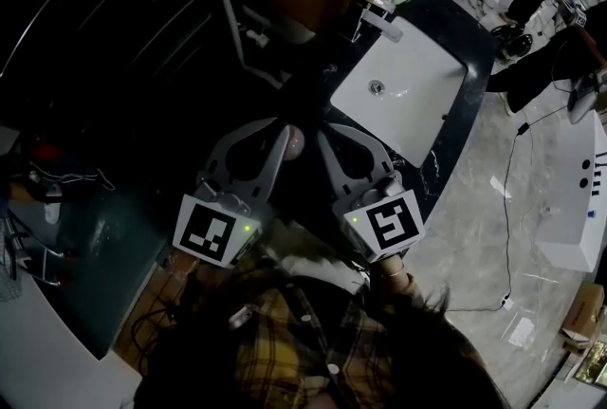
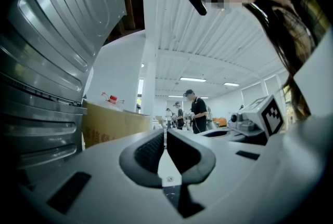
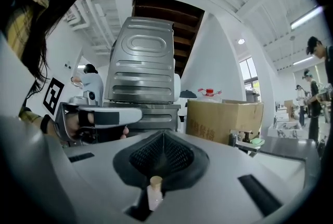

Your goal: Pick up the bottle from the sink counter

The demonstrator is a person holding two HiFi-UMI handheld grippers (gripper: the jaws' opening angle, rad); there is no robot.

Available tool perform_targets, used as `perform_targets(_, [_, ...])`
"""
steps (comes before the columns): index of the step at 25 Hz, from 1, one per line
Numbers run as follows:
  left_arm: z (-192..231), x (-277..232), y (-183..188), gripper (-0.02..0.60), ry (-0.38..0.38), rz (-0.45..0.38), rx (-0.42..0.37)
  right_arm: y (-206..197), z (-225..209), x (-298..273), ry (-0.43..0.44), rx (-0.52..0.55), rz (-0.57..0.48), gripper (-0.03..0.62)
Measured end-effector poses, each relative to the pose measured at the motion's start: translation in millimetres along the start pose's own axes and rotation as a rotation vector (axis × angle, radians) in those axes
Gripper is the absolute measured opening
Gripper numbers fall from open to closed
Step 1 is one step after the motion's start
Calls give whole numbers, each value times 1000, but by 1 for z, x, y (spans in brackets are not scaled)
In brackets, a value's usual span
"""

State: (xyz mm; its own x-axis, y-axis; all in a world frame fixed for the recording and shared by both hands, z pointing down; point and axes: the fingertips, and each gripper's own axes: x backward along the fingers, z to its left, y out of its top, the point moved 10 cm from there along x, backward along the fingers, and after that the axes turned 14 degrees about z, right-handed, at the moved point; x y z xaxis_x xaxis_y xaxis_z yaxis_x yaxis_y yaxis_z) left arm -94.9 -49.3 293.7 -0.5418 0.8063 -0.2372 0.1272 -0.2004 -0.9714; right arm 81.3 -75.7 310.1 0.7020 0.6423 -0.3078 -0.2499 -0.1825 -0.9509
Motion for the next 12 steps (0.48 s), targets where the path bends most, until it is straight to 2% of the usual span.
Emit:
perform_targets(4, [9, -9, -4, 29, -10, 8, -51, 0, -2, -6, 13, -10, 7, 17])
perform_targets(12, [26, -24, 0, 29, -45, 1, -29, 2, -11, -16, -22, -40, 32, 17])
